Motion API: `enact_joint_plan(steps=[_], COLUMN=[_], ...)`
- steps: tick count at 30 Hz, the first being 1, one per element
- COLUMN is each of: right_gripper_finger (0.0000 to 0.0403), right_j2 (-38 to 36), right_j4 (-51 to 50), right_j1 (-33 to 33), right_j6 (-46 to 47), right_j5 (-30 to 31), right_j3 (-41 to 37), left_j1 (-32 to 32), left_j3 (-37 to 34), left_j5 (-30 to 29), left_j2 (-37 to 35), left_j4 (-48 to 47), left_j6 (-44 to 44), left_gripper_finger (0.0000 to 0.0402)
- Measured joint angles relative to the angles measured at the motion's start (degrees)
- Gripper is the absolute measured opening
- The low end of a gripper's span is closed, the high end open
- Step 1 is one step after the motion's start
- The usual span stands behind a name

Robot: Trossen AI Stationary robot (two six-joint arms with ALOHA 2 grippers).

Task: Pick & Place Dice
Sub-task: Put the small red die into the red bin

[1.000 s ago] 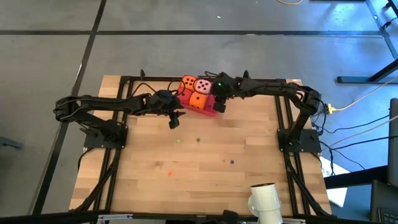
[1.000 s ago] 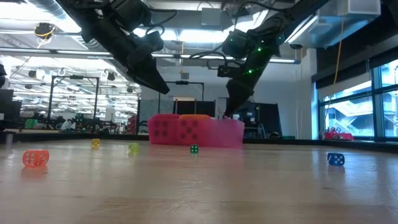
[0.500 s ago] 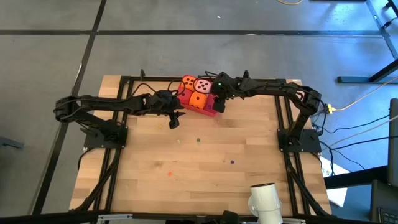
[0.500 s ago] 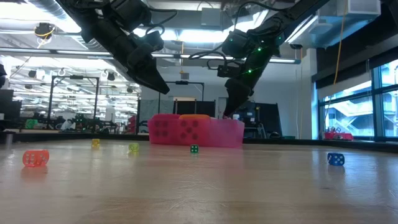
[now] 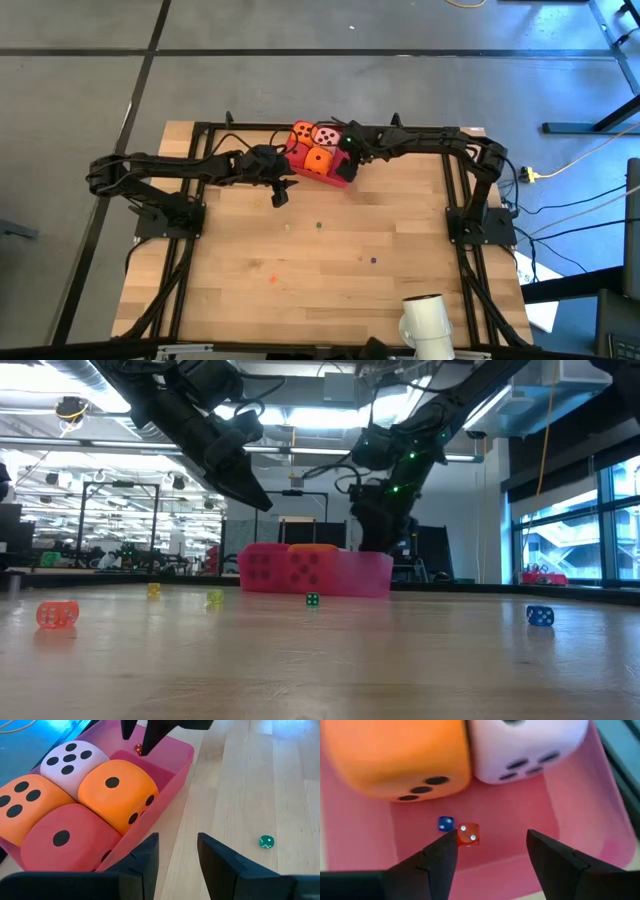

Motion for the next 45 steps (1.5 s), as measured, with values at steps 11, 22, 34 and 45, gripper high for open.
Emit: enact_joint_plan(steps=[11, 22, 34, 45], right_gripper_finger=[0.0223, 0.0221, 0.0221, 0.0221], right_j2=[0.13, 0.13, 0.11, 0.04], right_j4=[1.54, 1.56, 1.39, -6.06], right_j1=[-1.04, -7.62, -10.05, -9.06], right_j6=[-6.03, -16.2, -11.4, 4.52], right_j5=[14.31, 4.83, 4.51, 3.16], right_j3=[0.0, 0.0, 1.56, 5.35], left_j1=[0.0, 0.0, 0.0, 0.0], left_j3=[0.0, 0.0, 0.0, 0.0], left_j5=[0.0, 0.0, 0.0, 0.0], left_j2=[0.0, 0.0, 0.0, 0.0], left_j4=[-0.14, -0.1, -0.08, -0.19], left_j6=[0.0, -0.01, 0.0, 0.0], left_gripper_finger=[0.013, 0.013, 0.013, 0.013])
